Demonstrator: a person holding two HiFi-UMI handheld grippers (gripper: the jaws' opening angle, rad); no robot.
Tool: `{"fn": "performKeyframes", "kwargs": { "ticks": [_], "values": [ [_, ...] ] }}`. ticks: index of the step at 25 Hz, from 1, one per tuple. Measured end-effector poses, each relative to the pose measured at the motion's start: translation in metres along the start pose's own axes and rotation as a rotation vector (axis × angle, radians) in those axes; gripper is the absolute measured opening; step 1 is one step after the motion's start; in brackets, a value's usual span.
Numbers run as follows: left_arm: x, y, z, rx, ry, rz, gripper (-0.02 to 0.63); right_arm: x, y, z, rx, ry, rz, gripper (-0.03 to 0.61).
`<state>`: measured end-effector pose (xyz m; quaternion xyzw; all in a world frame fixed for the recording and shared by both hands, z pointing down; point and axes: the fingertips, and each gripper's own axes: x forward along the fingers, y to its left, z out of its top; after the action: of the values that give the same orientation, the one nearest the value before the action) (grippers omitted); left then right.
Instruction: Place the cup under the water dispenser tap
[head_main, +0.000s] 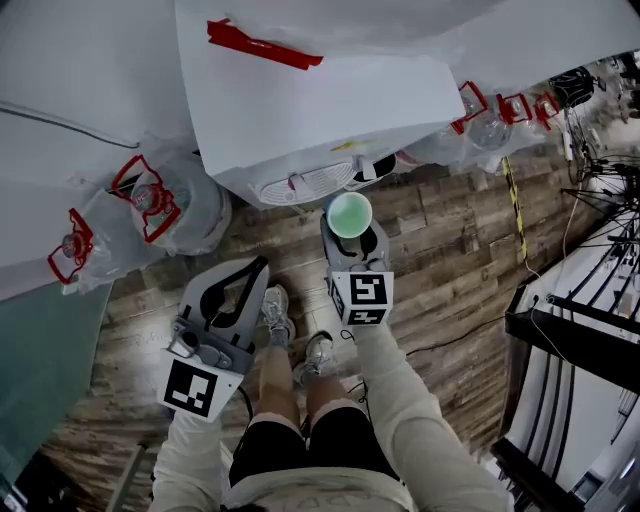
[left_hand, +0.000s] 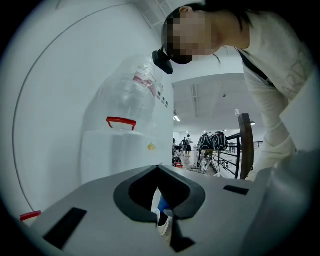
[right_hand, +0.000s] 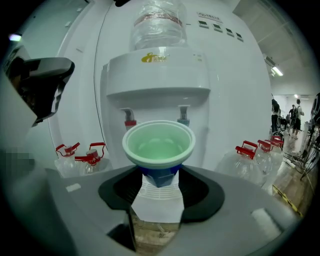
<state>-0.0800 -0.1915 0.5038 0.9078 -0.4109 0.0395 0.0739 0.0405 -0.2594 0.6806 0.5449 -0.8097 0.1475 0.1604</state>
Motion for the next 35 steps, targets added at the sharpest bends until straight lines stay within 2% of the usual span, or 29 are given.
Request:
{"fn": "performKeyframes", "kwargs": {
  "ticks": [8,21,35],
  "values": [
    [-0.003,0.005,-0.030,-0.004,0.028,-0.002,0.005,0.030,-0.012,-0.037,0.033,0.030,-0.031,0.235],
    [-0.006,0.017,-0.048,-0.004,0.043,-0.013,0.005,0.080,-0.032,-0.078,0.029,0.113,-0.095,0.235],
    [-0.013,0.028,-0.063,-0.002,0.074,-0.003,0.005,0.113,-0.051,-0.096,0.084,0.175,-0.121,0.236]
  ]
}}
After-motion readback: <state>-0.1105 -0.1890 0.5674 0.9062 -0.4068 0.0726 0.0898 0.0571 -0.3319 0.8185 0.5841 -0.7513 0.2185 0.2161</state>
